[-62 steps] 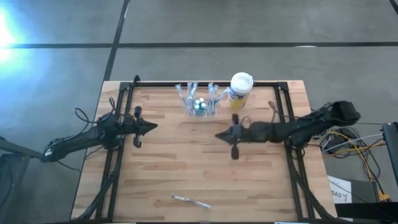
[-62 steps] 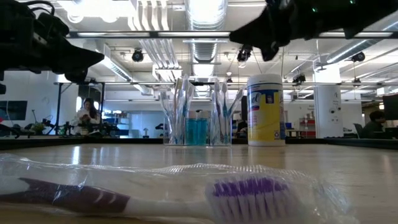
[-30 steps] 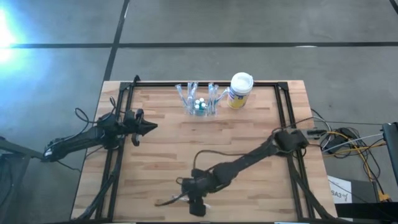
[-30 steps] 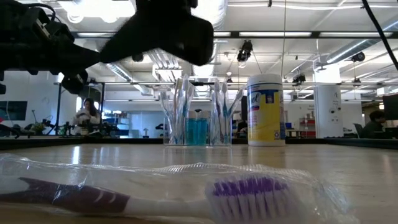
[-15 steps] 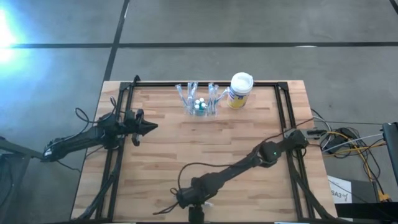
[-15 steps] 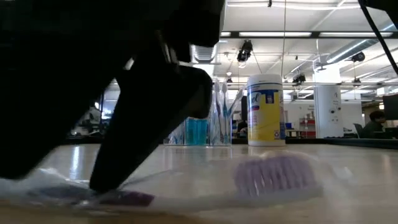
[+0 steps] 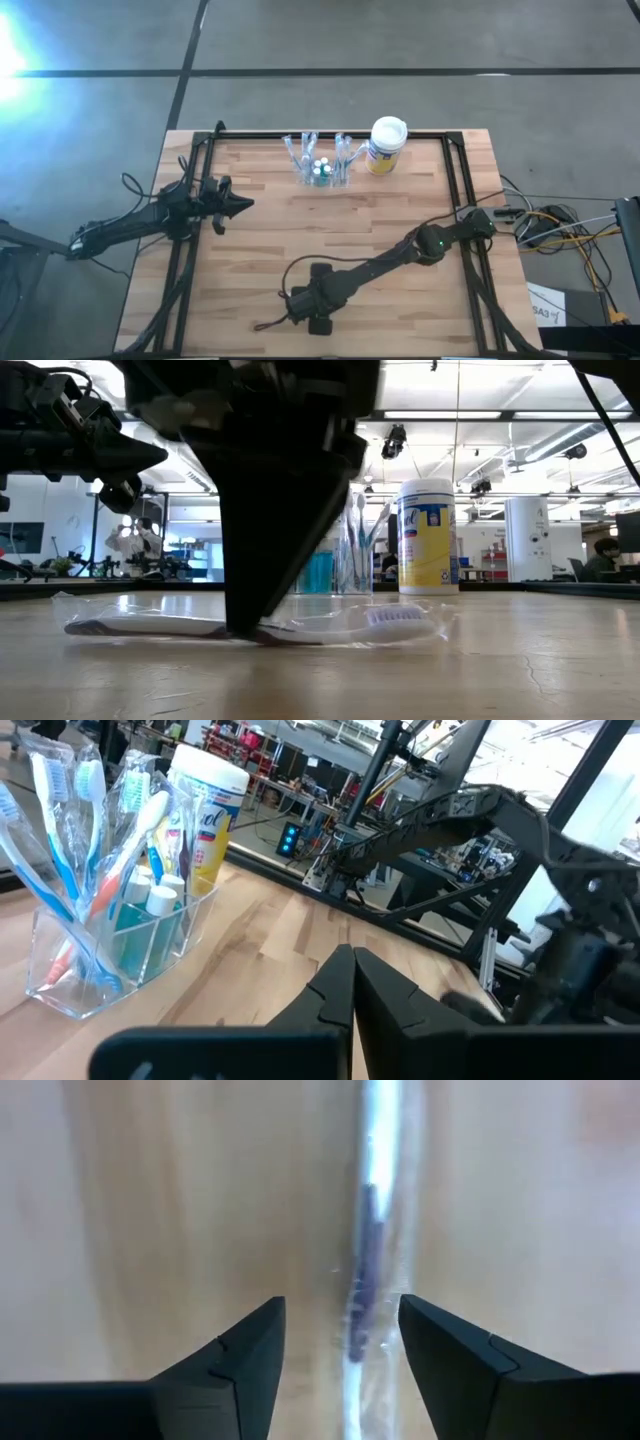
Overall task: Pick & Place toothbrushing station
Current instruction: Put the violet toothbrush into the transparent toothbrush holder
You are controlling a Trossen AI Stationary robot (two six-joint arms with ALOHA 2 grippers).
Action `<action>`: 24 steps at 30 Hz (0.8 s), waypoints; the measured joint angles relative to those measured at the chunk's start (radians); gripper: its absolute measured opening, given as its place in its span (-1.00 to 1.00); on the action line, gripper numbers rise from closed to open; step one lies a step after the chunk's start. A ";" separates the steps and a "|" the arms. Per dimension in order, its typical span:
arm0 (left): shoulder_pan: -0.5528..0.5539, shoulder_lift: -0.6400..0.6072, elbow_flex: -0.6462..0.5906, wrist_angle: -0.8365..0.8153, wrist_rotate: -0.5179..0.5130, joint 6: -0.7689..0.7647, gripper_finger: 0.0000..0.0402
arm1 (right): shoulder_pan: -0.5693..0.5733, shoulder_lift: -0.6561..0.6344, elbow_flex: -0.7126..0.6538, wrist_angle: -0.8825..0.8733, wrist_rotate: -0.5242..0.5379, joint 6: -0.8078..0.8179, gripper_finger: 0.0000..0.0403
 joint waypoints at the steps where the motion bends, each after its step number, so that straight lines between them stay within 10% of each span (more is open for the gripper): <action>1: 0.000 0.001 0.000 0.000 0.000 0.000 -0.96 | -0.003 -0.005 -0.001 -0.005 0.015 -0.008 -0.06; 24: 0.000 0.007 0.000 0.008 0.019 -0.019 -0.91 | -0.009 -0.023 -0.098 -0.053 0.031 -0.117 -0.46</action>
